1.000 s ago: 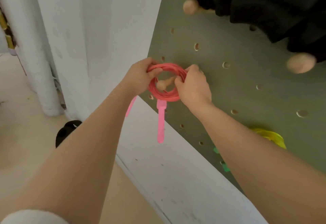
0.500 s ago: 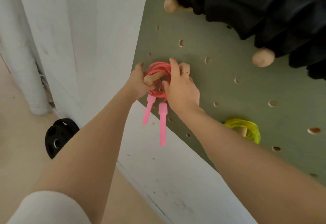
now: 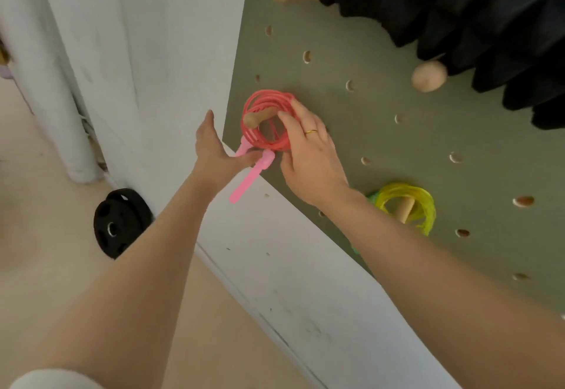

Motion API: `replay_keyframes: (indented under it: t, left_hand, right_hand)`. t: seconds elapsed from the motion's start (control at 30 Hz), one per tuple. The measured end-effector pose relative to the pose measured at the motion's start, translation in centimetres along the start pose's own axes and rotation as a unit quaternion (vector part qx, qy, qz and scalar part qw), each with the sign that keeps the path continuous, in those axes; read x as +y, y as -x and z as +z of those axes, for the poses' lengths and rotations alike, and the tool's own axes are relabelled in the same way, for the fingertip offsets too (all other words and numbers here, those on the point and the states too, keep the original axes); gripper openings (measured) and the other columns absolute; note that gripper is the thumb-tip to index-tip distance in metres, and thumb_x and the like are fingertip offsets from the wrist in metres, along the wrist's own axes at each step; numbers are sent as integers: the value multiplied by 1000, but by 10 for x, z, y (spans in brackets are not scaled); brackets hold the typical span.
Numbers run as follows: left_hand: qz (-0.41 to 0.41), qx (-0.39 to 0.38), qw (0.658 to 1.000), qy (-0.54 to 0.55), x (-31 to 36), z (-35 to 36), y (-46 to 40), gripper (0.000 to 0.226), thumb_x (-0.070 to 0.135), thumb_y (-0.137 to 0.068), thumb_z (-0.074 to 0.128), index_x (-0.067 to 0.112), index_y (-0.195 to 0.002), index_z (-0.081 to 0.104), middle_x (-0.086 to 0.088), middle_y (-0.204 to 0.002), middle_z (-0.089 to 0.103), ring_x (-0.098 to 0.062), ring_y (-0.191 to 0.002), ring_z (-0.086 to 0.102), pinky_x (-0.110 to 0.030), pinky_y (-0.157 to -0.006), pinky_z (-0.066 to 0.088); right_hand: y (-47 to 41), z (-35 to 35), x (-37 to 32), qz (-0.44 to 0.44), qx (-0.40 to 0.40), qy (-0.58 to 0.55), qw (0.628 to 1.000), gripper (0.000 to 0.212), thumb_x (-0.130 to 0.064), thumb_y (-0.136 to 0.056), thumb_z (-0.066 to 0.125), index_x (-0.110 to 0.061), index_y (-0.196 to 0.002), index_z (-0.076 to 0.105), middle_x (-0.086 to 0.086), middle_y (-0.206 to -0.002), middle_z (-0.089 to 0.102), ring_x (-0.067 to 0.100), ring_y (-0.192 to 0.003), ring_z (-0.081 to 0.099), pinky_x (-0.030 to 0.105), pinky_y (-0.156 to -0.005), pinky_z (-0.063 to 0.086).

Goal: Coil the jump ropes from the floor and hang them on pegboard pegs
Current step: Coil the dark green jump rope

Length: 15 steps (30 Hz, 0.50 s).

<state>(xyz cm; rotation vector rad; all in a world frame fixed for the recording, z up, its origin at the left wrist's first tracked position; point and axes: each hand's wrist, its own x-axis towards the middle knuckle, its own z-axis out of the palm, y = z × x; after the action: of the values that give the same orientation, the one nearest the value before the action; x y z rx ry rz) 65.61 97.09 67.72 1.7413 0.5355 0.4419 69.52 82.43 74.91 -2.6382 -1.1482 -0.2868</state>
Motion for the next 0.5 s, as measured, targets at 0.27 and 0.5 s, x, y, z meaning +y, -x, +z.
replay_keyframes:
  t: [0.27, 0.5]
  left_hand:
    - [-153, 52, 985, -63, -1, 95, 167, 29, 12, -83, 49, 7, -108, 61, -12, -111, 64, -30, -103, 57, -32, -83, 42]
    - [-219, 78, 971, 50, -26, 223, 302, 24, 6, -85, 43, 10, -103, 59, -10, -103, 64, -23, -81, 62, -29, -73, 47]
  right_hand:
    - [148, -17, 36, -61, -178, -100, 977, 28, -10, -90, 40, -13, -110, 59, 10, -114, 62, 31, -105, 56, 43, -85, 47]
    - [325, 0, 144, -18, -286, -99, 953, 26, -16, -93, 39, -13, -111, 58, 6, -114, 63, 26, -102, 57, 41, -84, 49]
